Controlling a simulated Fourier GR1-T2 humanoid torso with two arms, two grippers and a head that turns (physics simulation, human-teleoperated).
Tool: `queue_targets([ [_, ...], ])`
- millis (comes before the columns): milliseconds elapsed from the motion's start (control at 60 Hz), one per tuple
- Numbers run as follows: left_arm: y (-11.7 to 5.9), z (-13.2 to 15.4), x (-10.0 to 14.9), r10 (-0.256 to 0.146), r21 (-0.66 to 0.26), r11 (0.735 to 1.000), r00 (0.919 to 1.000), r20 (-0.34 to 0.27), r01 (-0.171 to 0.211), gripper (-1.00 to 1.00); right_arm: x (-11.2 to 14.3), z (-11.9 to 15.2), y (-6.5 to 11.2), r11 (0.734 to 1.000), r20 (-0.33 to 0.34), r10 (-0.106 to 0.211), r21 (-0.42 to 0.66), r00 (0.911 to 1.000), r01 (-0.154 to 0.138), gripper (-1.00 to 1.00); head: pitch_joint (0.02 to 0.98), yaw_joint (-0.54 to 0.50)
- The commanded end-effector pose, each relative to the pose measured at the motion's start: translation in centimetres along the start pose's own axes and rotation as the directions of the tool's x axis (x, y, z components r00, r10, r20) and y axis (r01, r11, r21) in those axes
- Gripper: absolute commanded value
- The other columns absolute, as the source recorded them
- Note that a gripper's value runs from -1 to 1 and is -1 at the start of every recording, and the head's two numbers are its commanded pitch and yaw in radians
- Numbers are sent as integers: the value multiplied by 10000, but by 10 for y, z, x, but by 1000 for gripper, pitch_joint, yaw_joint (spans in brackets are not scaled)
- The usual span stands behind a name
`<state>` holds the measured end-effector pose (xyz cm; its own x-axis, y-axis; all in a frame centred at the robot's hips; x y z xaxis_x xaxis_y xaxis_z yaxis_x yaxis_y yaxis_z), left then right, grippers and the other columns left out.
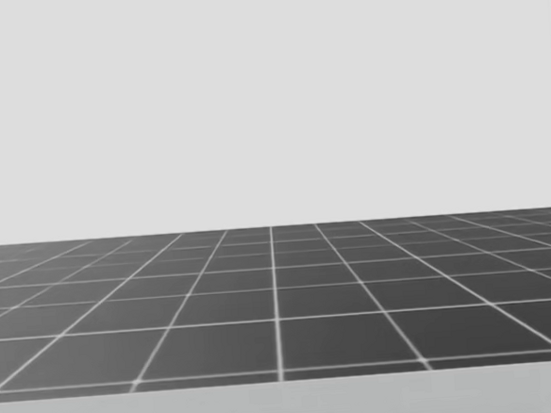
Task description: Watch the red light. When it turns green, pick up the object.
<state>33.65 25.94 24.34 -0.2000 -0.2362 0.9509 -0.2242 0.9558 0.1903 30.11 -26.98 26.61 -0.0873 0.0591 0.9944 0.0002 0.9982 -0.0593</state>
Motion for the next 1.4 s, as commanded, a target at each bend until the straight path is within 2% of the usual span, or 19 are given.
queue_targets([
  [17, -1, -1, -3, -181, 9, 9998, 9998, 23, 181, -1000, -1, 1, -1, 9987, 330, -407, -286, 9986, 417, -1000, 102, -14],
  [50, -2, -1, -3, -189, 13, 9998, 9998, 28, 189, -1000, 0, 2, -1, 9995, 323, -286, -120, 9991, 290, -1000, 105, -14],
  [100, -2, -1, -3, -175, 8, 9998, 9998, 21, 175, -1000, 1, 1, -1, 9993, 319, -376, -10, 9988, 377, -1000, 113, -15],
  [150, -2, -1, -2, -164, 1, 9999, 9999, 7, 164, -1000, 3, 0, -2, 9999, 164, -164, -27, 9997, 164, -1000, 130, -15],
  [233, -2, -1, -2, -129, -38, 9999, 9999, -32, 129, -1000, 3, 0, -2, 9999, 122, -136, -39, 9998, 137, -1000, 173, -15],
  [400, -3, -1, -3, -161, -156, 9998, 9998, -94, 159, -1000, 4, 0, -1, 9998, 8, -133, -124, 9999, 133, -1000, 306, -1],
  [600, -3, -1, -4, -299, -238, 9993, 9995, -88, 297, -1000, 3, 0, 0, 9999, 19, 27, -112, 10000, -26, -1000, 451, 8],
  [833, -4, -1, -5, -477, -337, 9983, 9988, -78, 474, -1000, 2, 0, 2, 9999, -4, 124, -66, 9999, -124, -1000, 580, -41],
  [983, -5, 0, -5, -501, -392, 9980, 9987, -45, 499, -1000, 1, 0, 2, 9999, -15, 164, -41, 9999, -164, -1000, 615, -73],
  [1400, -6, 0, -5, -433, -419, 9982, 9990, -52, 430, -1000, 0, 0, 3, 9997, -18, 262, 9, 9997, -262, -1000, 615, -83],
])
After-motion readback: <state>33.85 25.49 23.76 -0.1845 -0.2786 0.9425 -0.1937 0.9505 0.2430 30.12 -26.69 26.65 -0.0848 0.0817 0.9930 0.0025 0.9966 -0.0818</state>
